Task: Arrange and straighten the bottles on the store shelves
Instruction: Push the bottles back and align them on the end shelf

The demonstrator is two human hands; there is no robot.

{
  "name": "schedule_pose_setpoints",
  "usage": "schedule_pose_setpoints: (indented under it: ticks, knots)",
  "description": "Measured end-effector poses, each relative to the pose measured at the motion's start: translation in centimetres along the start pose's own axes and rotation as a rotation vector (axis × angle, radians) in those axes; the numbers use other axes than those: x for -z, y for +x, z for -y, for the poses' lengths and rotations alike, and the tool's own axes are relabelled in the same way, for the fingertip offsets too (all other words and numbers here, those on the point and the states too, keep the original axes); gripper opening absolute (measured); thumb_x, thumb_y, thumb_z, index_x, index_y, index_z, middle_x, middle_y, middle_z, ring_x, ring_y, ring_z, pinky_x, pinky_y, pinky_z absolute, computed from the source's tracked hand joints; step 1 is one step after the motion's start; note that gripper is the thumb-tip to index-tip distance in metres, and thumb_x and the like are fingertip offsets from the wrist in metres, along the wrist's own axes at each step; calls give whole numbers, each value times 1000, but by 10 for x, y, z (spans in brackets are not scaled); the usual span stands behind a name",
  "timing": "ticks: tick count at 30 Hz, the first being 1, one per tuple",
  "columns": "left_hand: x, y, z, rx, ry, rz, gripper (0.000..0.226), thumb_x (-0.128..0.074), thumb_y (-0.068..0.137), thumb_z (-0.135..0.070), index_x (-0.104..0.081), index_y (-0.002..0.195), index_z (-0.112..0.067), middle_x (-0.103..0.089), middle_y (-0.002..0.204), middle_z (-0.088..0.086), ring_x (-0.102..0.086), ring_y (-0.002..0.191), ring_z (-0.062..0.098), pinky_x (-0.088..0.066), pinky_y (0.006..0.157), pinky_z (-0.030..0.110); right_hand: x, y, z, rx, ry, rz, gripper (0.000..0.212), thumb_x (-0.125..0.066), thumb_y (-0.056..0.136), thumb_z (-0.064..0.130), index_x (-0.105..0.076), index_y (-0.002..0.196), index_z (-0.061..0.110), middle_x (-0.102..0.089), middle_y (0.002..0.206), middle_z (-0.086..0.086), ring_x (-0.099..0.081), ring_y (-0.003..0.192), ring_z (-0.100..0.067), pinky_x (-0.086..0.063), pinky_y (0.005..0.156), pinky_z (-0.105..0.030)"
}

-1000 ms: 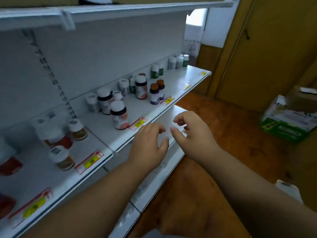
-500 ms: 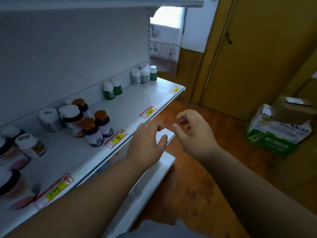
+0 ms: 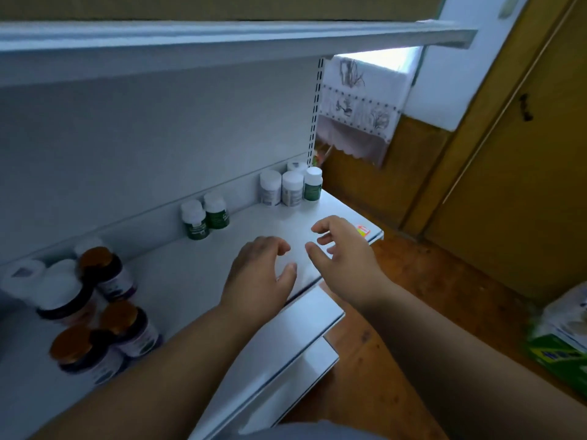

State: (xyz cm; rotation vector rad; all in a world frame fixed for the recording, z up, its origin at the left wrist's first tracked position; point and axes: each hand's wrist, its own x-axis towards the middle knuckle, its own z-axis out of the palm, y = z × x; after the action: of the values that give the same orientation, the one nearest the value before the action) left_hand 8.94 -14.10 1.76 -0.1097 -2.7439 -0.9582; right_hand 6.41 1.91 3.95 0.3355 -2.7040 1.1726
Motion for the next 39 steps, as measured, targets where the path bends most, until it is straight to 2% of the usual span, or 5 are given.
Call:
schedule_pose_setpoints:
  ticks: [15,20,26,33,39]
  knots:
    - [-89,134,-21,130,89,-166,27,-63,87,-32,-58,111,-20,-59,106,-4,-52,97,15,-46,83,31,-6,214,-125,20,-111,242,69,-67,88,26,-28,143,39,-32,150,0,-41,133,-24,-40,104,-35]
    - [-118,151,-32,287,125,-232,28,-63,86,-32,-58,111,-19,-60,107,-3,-52,97,16,-45,84,31,-11,244,-152,172,-34,354,54,-70,85,16,-41,128,30,-42,144,-1,-43,131,-24,-42,97,-29]
    - [-135,146,-57,480,127,-260,31,-60,90,-35,-55,118,-23,-56,114,-6,-50,104,13,-44,89,29,-7,260,-155,216,42,419,50,-75,78,28,-41,113,35,-56,119,-1,-57,97,-17,-54,75,-31]
    - [-125,116,-70,632,76,-324,48,-62,86,-52,-48,126,-28,-51,120,-11,-48,108,9,-46,94,31,12,216,-134,6,693,686,34,-67,87,29,-49,116,31,-57,109,1,-64,97,-16,-58,83,-37]
    - [-104,53,-74,596,58,-466,58,-63,82,-58,-52,127,-24,-57,116,-8,-52,100,8,-49,84,31,7,161,-76,-30,854,868,24,-68,87,22,-53,105,26,-63,100,-6,-67,91,-20,-59,78,-42]
